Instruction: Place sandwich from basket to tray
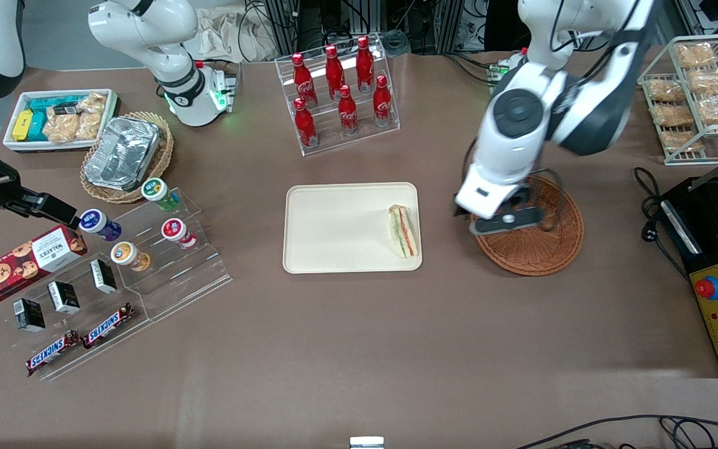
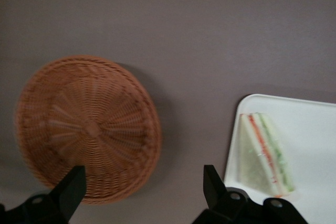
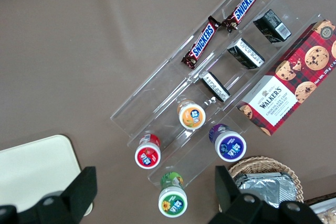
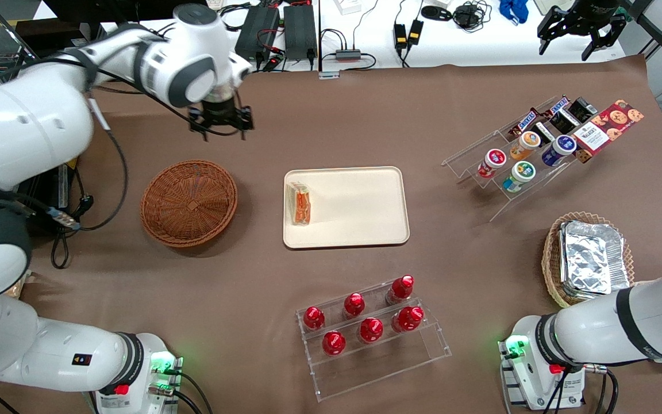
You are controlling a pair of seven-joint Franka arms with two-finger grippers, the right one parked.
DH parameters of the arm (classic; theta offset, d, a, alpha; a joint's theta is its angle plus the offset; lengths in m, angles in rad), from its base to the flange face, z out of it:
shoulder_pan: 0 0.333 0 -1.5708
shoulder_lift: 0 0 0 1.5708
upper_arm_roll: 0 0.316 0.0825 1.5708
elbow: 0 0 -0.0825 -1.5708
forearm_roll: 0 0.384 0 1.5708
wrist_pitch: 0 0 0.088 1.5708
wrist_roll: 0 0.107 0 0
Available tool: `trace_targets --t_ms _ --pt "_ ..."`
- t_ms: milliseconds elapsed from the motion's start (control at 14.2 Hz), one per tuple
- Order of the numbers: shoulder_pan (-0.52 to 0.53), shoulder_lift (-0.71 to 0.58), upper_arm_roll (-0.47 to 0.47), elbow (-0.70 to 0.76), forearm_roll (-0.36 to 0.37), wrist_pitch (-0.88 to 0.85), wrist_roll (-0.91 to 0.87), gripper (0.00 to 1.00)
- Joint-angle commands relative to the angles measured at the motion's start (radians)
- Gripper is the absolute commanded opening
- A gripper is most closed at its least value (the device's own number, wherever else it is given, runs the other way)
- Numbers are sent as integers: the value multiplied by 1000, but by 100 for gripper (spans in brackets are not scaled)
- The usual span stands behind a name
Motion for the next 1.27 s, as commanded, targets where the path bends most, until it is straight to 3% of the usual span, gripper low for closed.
trace_targets --t_ms 0,211,562,1195 --pt "72 -85 -11 0 -5 -89 151 99" --pt "134 -143 -8 15 7 -178 289 99" --pt "289 -215 -11 23 -10 -188 458 98" --pt "335 -218 3 98 1 -290 572 99"
